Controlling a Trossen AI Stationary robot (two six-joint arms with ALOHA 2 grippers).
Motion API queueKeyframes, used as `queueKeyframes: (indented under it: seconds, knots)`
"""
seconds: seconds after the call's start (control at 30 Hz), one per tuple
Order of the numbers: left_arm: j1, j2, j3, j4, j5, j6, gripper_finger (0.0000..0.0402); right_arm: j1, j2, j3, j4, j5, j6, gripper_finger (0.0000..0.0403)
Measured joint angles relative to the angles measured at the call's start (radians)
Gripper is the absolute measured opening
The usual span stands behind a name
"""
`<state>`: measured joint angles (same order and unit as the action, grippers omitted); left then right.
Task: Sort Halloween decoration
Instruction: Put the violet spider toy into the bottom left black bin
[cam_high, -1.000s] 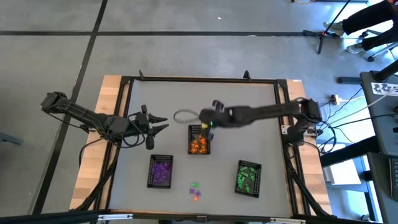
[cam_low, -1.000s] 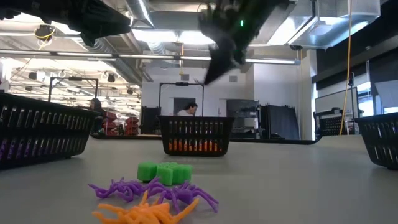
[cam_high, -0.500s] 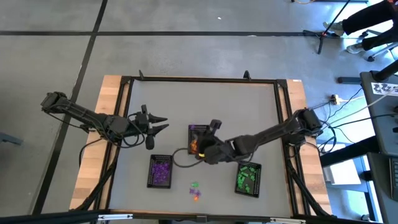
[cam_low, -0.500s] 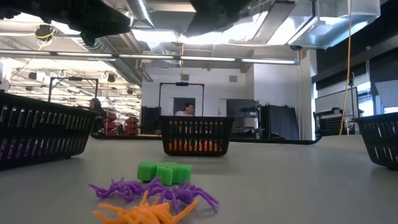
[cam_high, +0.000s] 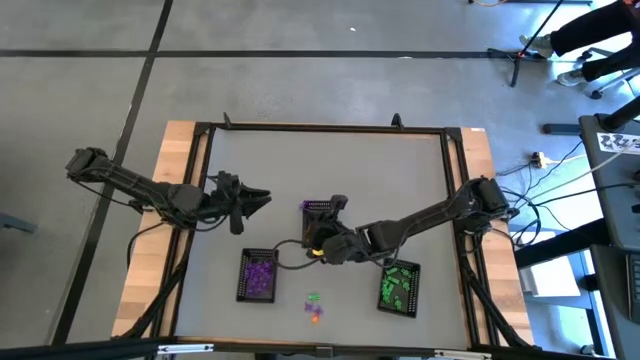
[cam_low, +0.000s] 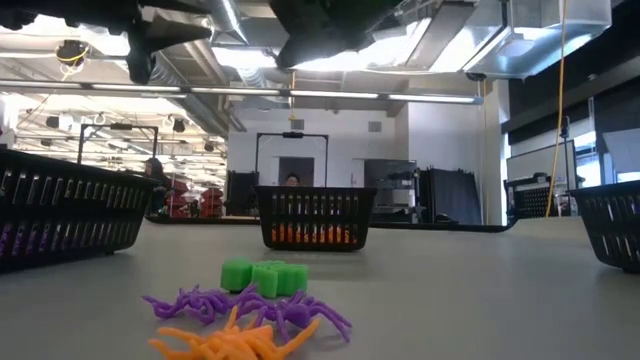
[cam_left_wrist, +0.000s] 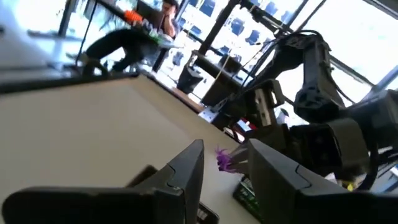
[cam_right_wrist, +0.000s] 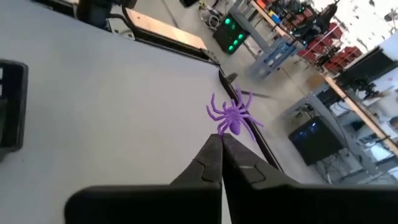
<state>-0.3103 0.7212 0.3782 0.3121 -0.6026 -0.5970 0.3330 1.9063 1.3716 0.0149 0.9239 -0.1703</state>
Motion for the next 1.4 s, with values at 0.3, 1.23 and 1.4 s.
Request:
queueKeyframes:
  seconds: [0.3, 1.23, 1.4]
  knots:
    - [0.001, 0.040, 0.000, -0.001, 0.031, -0.162, 0.0115, -0.011, 0.002, 0.000, 0.102, -0.045, -0.079, 0.0000]
    - [0.005, 0.440, -0.001, 0.449, 0.067, -0.215, 0.0115, -0.021, 0.002, 0.000, 0.098, -0.087, -0.097, 0.0000]
    - [0.018, 0.458, -0.001, 0.449, 0.063, -0.217, 0.0115, -0.021, 0.002, 0.000, 0.097, -0.106, -0.098, 0.0000]
